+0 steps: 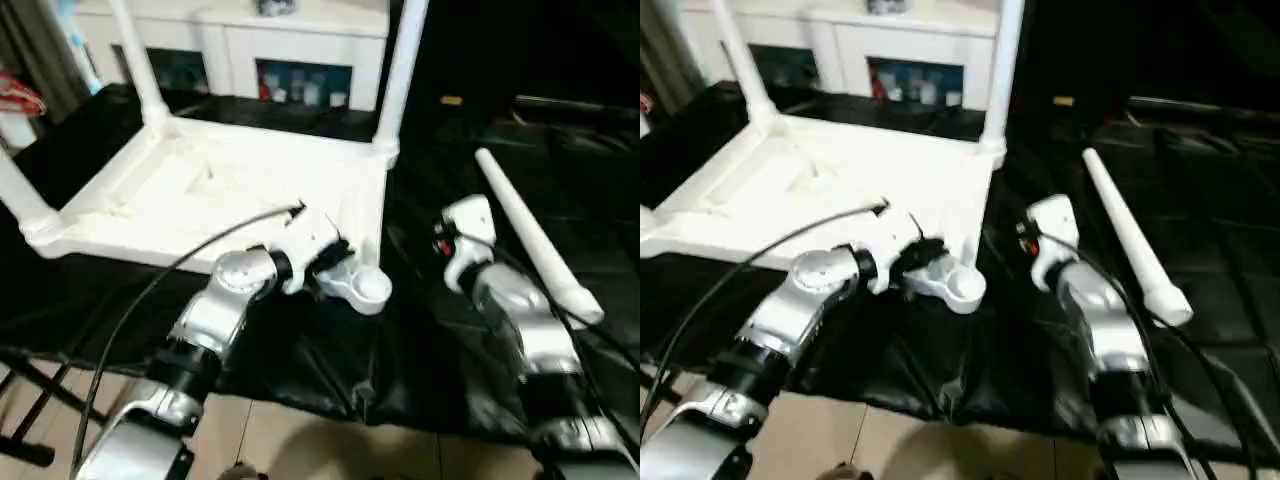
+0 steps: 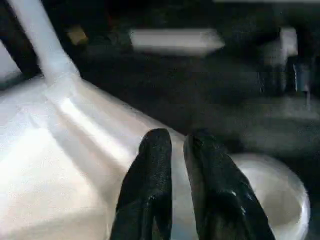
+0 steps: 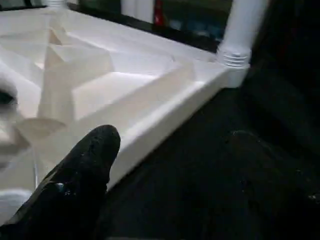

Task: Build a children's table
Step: Rotate table base

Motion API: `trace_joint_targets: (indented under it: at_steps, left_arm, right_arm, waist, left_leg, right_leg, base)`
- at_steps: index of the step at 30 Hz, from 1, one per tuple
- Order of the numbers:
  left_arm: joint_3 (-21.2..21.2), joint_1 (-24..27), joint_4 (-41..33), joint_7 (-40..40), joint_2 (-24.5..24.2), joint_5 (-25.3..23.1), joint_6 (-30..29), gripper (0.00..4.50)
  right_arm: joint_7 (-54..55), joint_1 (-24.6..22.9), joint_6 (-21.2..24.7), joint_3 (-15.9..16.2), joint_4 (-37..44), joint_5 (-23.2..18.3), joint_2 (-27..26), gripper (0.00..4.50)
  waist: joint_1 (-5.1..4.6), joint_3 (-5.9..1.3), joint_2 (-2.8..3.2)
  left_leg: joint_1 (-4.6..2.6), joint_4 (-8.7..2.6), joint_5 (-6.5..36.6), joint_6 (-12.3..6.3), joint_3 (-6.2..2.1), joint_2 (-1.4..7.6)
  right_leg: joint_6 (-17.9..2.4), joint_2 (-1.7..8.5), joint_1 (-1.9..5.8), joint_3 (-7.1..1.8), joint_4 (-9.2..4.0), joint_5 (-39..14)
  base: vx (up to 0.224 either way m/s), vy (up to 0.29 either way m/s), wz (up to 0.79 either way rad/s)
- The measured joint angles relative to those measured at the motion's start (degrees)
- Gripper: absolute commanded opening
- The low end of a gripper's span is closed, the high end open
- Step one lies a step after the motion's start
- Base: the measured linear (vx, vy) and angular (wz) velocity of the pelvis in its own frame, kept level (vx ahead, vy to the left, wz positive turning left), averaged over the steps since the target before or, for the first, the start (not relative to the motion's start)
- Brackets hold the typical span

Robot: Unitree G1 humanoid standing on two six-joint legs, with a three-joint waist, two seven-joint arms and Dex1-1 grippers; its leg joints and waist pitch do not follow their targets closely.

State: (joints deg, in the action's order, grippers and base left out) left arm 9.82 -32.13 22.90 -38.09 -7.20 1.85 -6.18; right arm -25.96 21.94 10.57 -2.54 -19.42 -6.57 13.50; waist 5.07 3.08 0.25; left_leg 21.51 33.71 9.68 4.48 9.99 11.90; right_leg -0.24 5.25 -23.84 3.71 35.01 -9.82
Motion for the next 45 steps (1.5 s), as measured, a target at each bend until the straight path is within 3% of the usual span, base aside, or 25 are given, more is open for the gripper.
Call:
trace_joint_targets:
  at_steps: [2, 3, 5, 7, 9, 13, 18, 23, 32, 35, 37, 39, 40, 45]
  left_arm:
    - [-5.4, 1.4, -4.1, 5.3, 2.1, 3.2, -0.1, 1.00]
    - [-7.6, 1.7, -5.1, 8.0, 2.4, 4.0, -0.1, 1.05]
    - [-15.4, 6.1, -9.7, 16.1, 3.1, 6.6, 2.0, 1.26]
    - [-20.5, 11.0, -12.4, 20.9, 2.3, 7.0, 2.7, 1.39]
    - [-21.8, 14.3, -14.0, 22.5, 2.2, 6.7, 2.7, 1.50]
    - [-21.8, 23.5, -25.7, 24.4, 3.7, 4.0, -7.9, 1.95]
    - [-18.5, 30.3, -29.1, 25.2, 2.8, 3.1, -6.0, 2.07]
    - [-14.8, 28.7, -29.0, 26.3, 2.3, -2.1, -5.9, 2.07]
    - [-14.3, 25.5, -28.9, 28.4, 2.5, -2.2, -6.9, 2.07]
    - [-14.2, 24.9, -28.8, 28.4, 1.8, -2.5, -7.3, 2.07]
    - [-14.8, 24.4, -28.8, 28.6, 2.1, -2.4, -7.8, 2.07]
    - [-14.8, 24.1, -28.4, 29.0, 3.2, -2.2, -8.5, 2.07]
    - [-14.0, 23.7, -28.2, 29.0, 3.7, -2.2, -8.7, 2.07]
    - [-12.9, 22.5, -28.1, 28.2, 2.0, -2.1, -8.2, 2.07]
  right_arm:
    - [2.7, -4.1, 2.0, -0.5, 6.1, 0.2, -0.5, 3.97]
    - [3.9, -5.6, 3.2, -0.9, 8.0, 0.3, -1.0, 4.24]
    - [7.3, -12.8, 5.3, -2.0, 17.5, -0.1, -4.2, 4.30]
    - [9.0, -16.8, 6.6, -1.9, 21.9, -0.6, -6.0, 4.44]
    - [10.0, -17.6, 6.9, -2.0, 23.9, -0.6, -6.0, 4.48]
    - [12.0, -21.6, 7.6, -1.4, 32.4, -1.1, -7.8, 4.50]
    - [14.0, -24.1, 7.8, -1.5, 32.7, 0.2, -8.0, 4.50]
    - [16.6, -21.6, 7.8, -1.8, 30.3, 1.1, -9.5, 4.50]
    - [16.7, -20.9, 8.8, -1.3, 29.7, 0.0, -10.1, 4.50]
    - [16.7, -19.3, 9.2, -0.2, 29.2, 0.2, -10.1, 4.50]
    - [16.7, -18.3, 9.3, 0.6, 28.3, 0.5, -9.9, 4.50]
    - [16.7, -17.8, 9.7, 0.6, 27.6, 0.7, -8.9, 4.50]
    - [16.6, -17.8, 10.4, 0.6, 27.5, 0.7, -8.1, 4.50]
    - [15.6, -17.4, 11.2, 0.5, 27.3, 0.8, -7.7, 4.50]
  waist:
    - [-0.18, 0.00, -0.01]
    - [-0.36, 0.00, -0.01]
    - [-0.97, -0.04, 0.01]
    - [-1.65, -0.02, -0.02]
    - [-1.56, 0.06, -0.16]
    - [-1.21, -0.22, -1.24]
    - [-1.43, -0.29, -1.47]
    - [-1.55, -0.52, -1.85]
    - [-1.90, -0.58, -1.35]
    - [-2.98, -0.47, -1.05]
    - [-3.26, -0.52, -1.19]
    - [-2.88, -0.49, -1.30]
    - [-2.42, -0.50, -1.22]
    - [-1.80, -0.54, -1.13]
  left_leg:
    - [-0.08, -0.06, 0.0, 0.01, 0.01, 0.04]
    - [-0.07, -0.10, 0.0, 0.01, 0.00, 0.03]
    - [-0.11, -0.40, 0.0, 0.02, 0.02, 0.04]
    - [-0.13, -0.55, 0.0, 0.03, -0.03, 0.03]
    - [-0.04, -0.49, 0.0, 0.05, -0.06, 0.04]
    - [0.00, -0.50, 0.0, 0.04, -0.06, 0.01]
    - [0.25, -0.52, 0.0, 0.03, -0.10, -0.05]
    - [0.37, -0.50, 0.0, 0.02, -0.14, -0.04]
    - [0.42, -0.50, 0.0, 0.06, -0.36, 0.14]
    - [0.27, -0.55, -0.3, 0.54, -1.20, 1.31]
    - [-0.06, -0.51, -0.5, 0.82, -0.94, 2.36]
    - [0.11, 0.10, 0.6, -1.01, -0.73, 2.06]
    - [0.23, -0.18, 0.9, -1.48, -0.74, 1.61]
    - [0.23, -0.64, 0.0, 0.08, -1.30, 1.59]
  right_leg:
    - [0.0, -0.06, 0.04, 0.00, -0.01, 0.0]
    - [0.1, -0.07, 0.00, 0.00, -0.01, 0.0]
    - [0.3, -0.14, 0.10, -0.03, -0.03, -0.2]
    - [0.6, -0.18, -0.01, 0.01, -0.07, -0.5]
    - [0.7, -0.17, -0.12, 0.00, -0.11, -0.5]
    - [0.9, -0.13, 0.11, -0.09, -0.29, -0.6]
    - [1.2, -0.16, 0.21, -0.17, -0.88, -0.4]
    - [1.3, -0.18, 0.18, -0.17, -0.87, -0.3]
    - [0.9, -0.52, 0.26, -0.11, -1.04, 0.1]
    - [-0.6, -1.32, 0.69, 0.94, -0.83, -0.1]
    - [-1.7, -2.06, 0.78, 1.78, -0.24, -0.5]
    - [-1.6, -2.20, 0.64, 1.91, 0.06, -0.8]
    - [-1.4, -2.17, 0.53, 1.89, 0.05, -1.0]
    - [-1.1, -2.17, 0.12, 2.36, -0.03, -0.7]
  base:
    - [0.000, 0.000, 0.00]
    - [0.000, 0.000, 0.00]
    - [0.000, 0.000, 0.00]
    - [0.000, 0.000, 0.00]
    - [0.000, 0.000, 0.00]
    - [0.000, 0.000, 0.00]
    - [0.000, 0.000, 0.00]
    - [0.000, 0.000, 0.00]
    - [0.000, 0.000, 0.00]
    - [-0.007, -0.055, 0.03]
    - [-0.017, -0.101, 0.04]
    - [-0.029, -0.088, 0.00]
    - [-0.043, -0.087, -0.04]
    - [-0.009, -0.017, -0.01]
